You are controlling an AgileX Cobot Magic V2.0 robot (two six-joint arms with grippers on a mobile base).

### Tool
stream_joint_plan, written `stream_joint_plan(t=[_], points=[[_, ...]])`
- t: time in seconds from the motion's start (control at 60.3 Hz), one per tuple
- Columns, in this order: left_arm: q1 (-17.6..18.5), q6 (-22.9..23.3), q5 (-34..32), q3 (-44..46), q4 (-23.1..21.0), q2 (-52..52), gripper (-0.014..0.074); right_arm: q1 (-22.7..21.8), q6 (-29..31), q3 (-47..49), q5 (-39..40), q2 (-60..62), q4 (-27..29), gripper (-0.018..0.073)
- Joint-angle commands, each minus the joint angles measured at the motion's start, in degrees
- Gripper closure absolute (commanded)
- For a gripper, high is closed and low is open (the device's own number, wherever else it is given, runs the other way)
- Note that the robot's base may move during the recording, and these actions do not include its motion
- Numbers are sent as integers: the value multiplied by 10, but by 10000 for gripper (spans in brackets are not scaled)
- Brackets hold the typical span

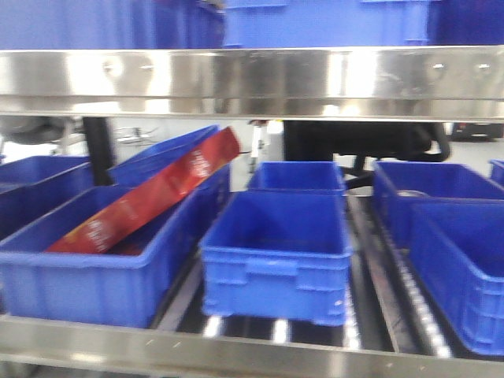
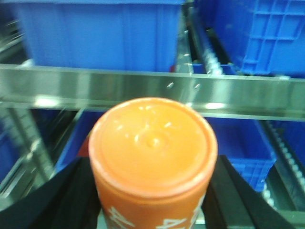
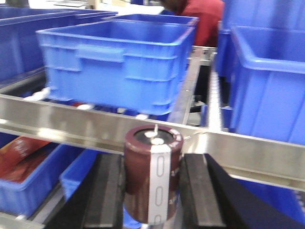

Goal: Place cylindrical capacitor in blue bin on shelf
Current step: 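Drive up to the shelf facing the blue bins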

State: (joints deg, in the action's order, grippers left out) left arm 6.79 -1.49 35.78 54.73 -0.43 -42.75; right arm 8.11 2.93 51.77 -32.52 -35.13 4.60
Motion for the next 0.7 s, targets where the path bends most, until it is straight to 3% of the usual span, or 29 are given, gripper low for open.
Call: stream_joint_plan(t=[0.0,0.68], points=[[3,1,-13,4,-1,2,707,0,0,0,15,3,-1,721],[3,1,-13,4,-1,2,707,0,0,0,15,3,-1,721]])
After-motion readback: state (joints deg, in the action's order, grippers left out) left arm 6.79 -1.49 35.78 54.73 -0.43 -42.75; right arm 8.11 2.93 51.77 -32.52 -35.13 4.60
